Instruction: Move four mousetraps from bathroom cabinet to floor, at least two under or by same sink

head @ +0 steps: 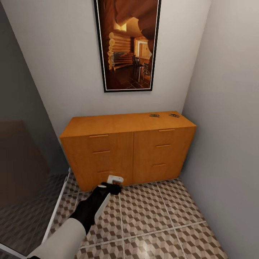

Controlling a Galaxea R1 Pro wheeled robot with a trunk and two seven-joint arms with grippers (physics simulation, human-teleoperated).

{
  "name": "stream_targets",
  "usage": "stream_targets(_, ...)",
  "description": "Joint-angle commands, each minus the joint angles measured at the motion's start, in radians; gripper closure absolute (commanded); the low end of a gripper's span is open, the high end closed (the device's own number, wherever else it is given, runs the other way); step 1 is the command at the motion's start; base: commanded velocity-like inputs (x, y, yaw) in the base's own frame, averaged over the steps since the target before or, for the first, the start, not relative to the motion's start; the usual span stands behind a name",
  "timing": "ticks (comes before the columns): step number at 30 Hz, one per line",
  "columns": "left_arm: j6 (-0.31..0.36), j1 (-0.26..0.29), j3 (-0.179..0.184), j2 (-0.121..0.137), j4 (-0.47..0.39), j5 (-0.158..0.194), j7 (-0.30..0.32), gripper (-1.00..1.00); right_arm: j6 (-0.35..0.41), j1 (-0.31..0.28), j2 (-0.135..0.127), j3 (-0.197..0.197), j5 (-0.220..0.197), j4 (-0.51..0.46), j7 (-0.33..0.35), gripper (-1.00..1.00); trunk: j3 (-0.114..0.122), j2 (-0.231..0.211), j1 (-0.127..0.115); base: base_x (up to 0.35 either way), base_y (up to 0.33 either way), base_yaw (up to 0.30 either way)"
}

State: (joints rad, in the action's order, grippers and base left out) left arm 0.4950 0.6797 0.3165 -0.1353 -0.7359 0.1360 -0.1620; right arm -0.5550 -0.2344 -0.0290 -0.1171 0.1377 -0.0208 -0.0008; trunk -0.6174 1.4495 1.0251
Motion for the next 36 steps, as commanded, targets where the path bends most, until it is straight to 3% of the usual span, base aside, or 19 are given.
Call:
stream_targets(1, -0.073, -0.003, 0.004, 0.0, 0.073, 0.008, -0.008, 1.0, -0.003, 0.0, 0.0, -0.008, 0.006, 0.001, 0.004, 1.0, -0.001, 0.001, 0.0, 0.0, 0.0, 0.0)
stream_targets(6, -0.35, -0.01, 0.004, 0.0, 0.354, 0.008, -0.007, 1.0, -0.003, 0.0, 0.0, -0.009, 0.006, 0.001, 0.005, 1.0, -0.001, 0.001, 0.0, 0.0, 0.0, 0.0)
stream_targets(9, -0.428, -0.011, 0.004, 0.0, 0.494, 0.008, -0.006, 1.0, -0.003, 0.0, 0.0, -0.008, 0.006, 0.001, 0.005, 1.0, -0.001, 0.001, 0.0, 0.0, 0.0, 0.0)
stream_targets(13, -0.475, -0.025, 0.003, 0.001, 0.618, 0.007, -0.005, 1.0, -0.003, 0.0, 0.0, -0.009, 0.006, 0.001, 0.004, 1.0, -0.001, 0.001, 0.0, 0.0, 0.0, 0.0)
stream_targets(15, -0.515, -0.044, 0.003, 0.003, 0.656, 0.007, -0.005, 1.0, -0.003, 0.0, 0.0, -0.008, 0.006, 0.001, 0.004, 1.0, -0.001, 0.001, 0.0, 0.0, 0.0, 0.0)
stream_targets(18, -0.634, -0.092, 0.003, 0.01, 0.708, 0.007, -0.005, 1.0, -0.004, 0.0, 0.003, -0.007, 0.007, 0.001, 0.008, 1.0, -0.001, 0.001, 0.0, 0.0, 0.0, 0.0)
stream_targets(22, -0.87, -0.157, 0.003, 0.018, 0.792, 0.008, -0.006, 1.0, -0.005, 0.0, 0.022, -0.007, 0.007, 0.0, 0.007, 1.0, -0.001, 0.001, 0.0, 0.0, 0.0, 0.0)
stream_targets(25, -0.995, -0.21, 0.003, 0.027, 0.807, 0.008, -0.009, 1.0, -0.005, 0.0, 0.027, -0.008, 0.007, -0.001, 0.007, 1.0, -0.001, 0.001, 0.0, 0.0, 0.0, 0.0)
stream_targets(33, -1.107, -0.292, 0.003, 0.075, 0.814, 0.008, -0.011, 1.0, -0.009, 0.0, 0.031, -0.013, 0.005, -0.007, 0.004, 1.0, -0.001, 0.001, 0.0, 0.0, 0.0, 0.0)
stream_targets(36, -1.15, -0.312, 0.003, 0.085, 0.814, 0.009, -0.012, 1.0, -0.008, 0.0, 0.027, -0.014, 0.006, -0.072, 0.003, 1.0, -0.001, 0.001, 0.0, 0.0, 0.0, 0.0)
